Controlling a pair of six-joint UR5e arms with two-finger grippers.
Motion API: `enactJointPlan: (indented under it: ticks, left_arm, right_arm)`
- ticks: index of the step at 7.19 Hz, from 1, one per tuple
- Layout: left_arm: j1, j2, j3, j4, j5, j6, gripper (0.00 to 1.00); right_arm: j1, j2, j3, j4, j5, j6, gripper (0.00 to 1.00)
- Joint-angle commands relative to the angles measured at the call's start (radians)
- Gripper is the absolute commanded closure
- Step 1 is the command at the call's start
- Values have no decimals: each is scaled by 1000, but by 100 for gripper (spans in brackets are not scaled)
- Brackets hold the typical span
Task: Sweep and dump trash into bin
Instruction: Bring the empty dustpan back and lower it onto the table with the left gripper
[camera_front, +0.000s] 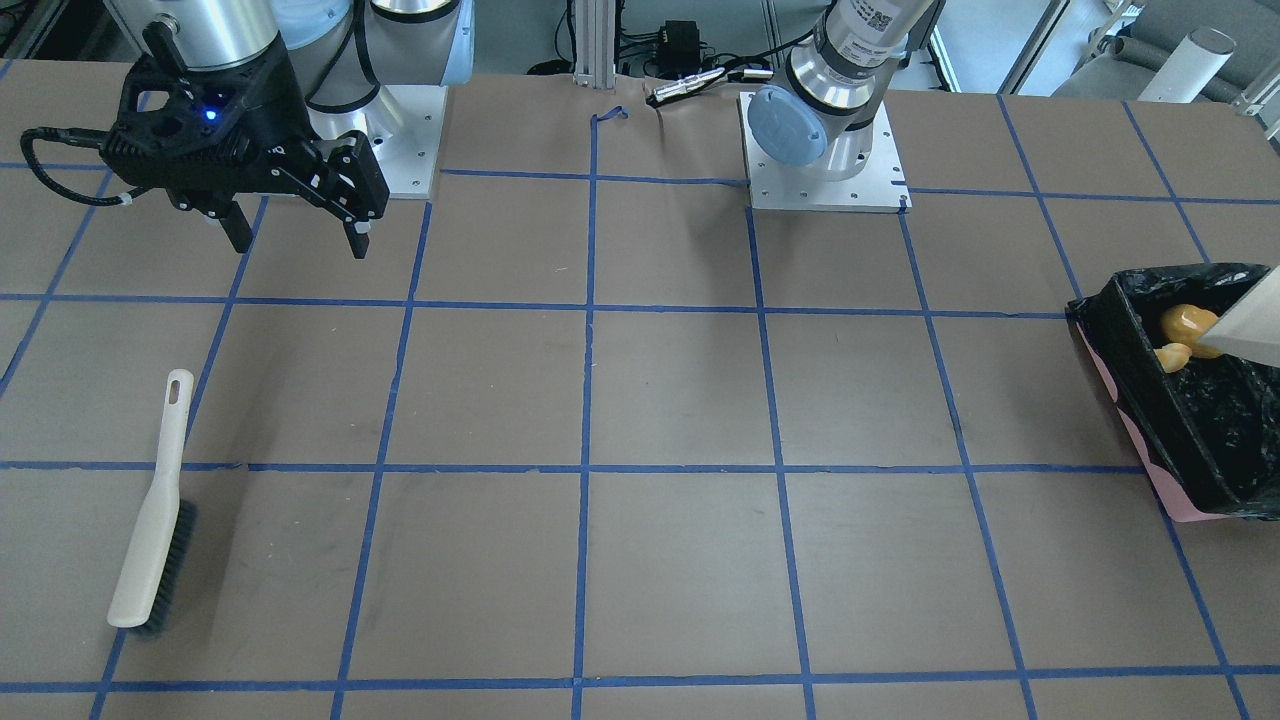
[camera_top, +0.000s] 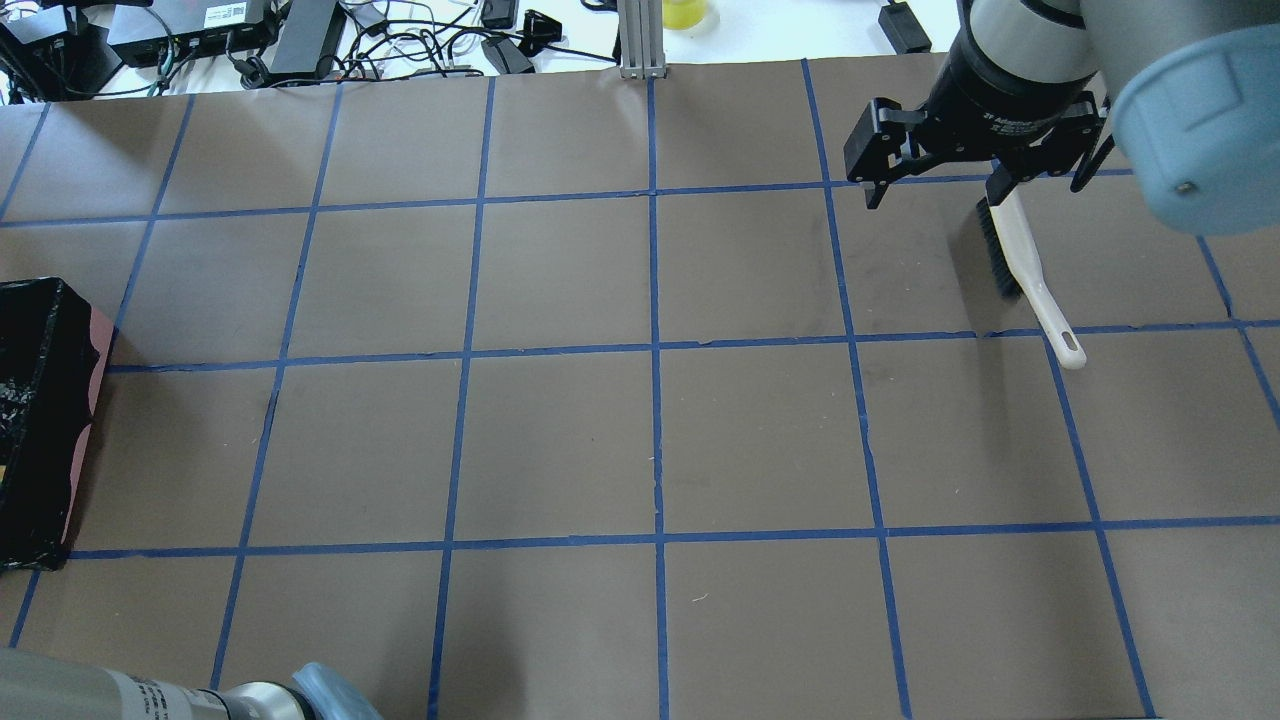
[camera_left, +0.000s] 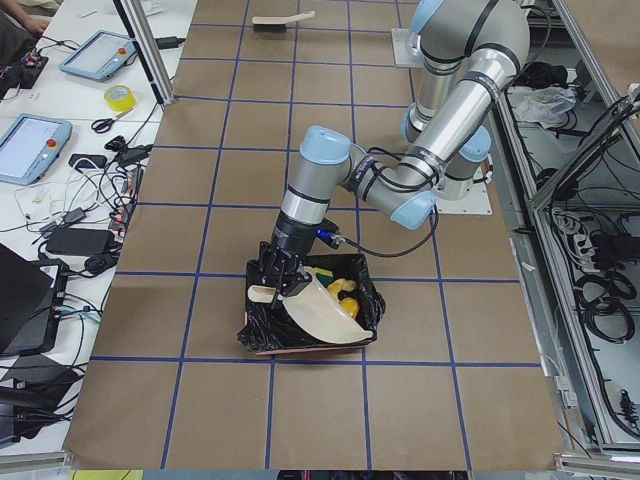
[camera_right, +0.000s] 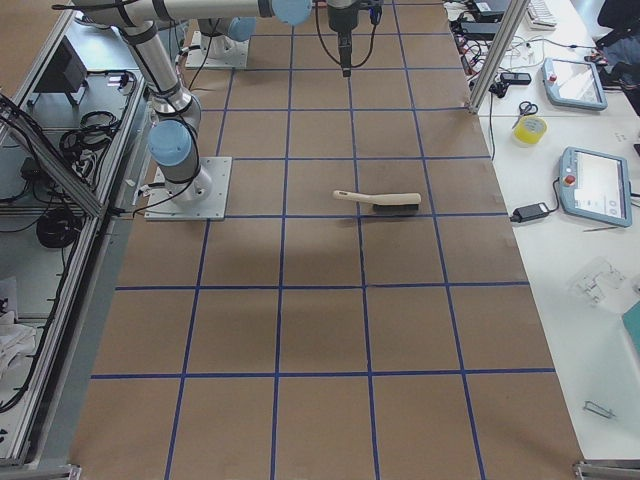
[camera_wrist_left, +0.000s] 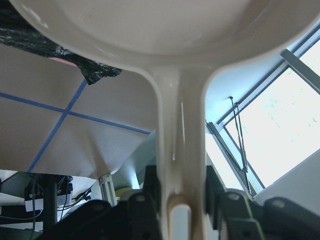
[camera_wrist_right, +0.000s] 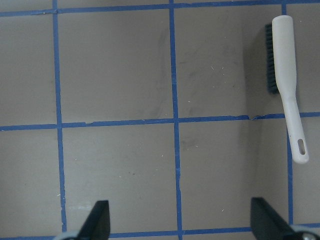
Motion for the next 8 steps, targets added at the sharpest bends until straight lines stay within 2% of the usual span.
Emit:
enactJointPlan:
  ticks: [1, 2, 3, 5, 6, 8]
  left_arm:
    - [-111, -12, 169, -317, -10, -342, 100]
    - [-169, -29, 228, -422, -41, -452, 100]
    - [-223, -40, 234, -473, -68, -583, 100]
    - [-362, -83, 186, -484, -157, -806, 100]
    - [-439, -98, 181, -475, -158, -939, 100]
    - [-500, -161, 170, -474, -161, -1183, 100]
  right_arm:
    - [1, 1, 1, 0, 0, 0, 0]
    - [0, 1, 1, -2, 0, 0, 0]
    - [1, 1, 1, 0, 0, 0, 0]
    - [1, 1, -1, -2, 1, 0, 0]
    - [1, 1, -2, -2, 1, 2, 0]
    - [1, 1, -2, 0, 1, 0, 0]
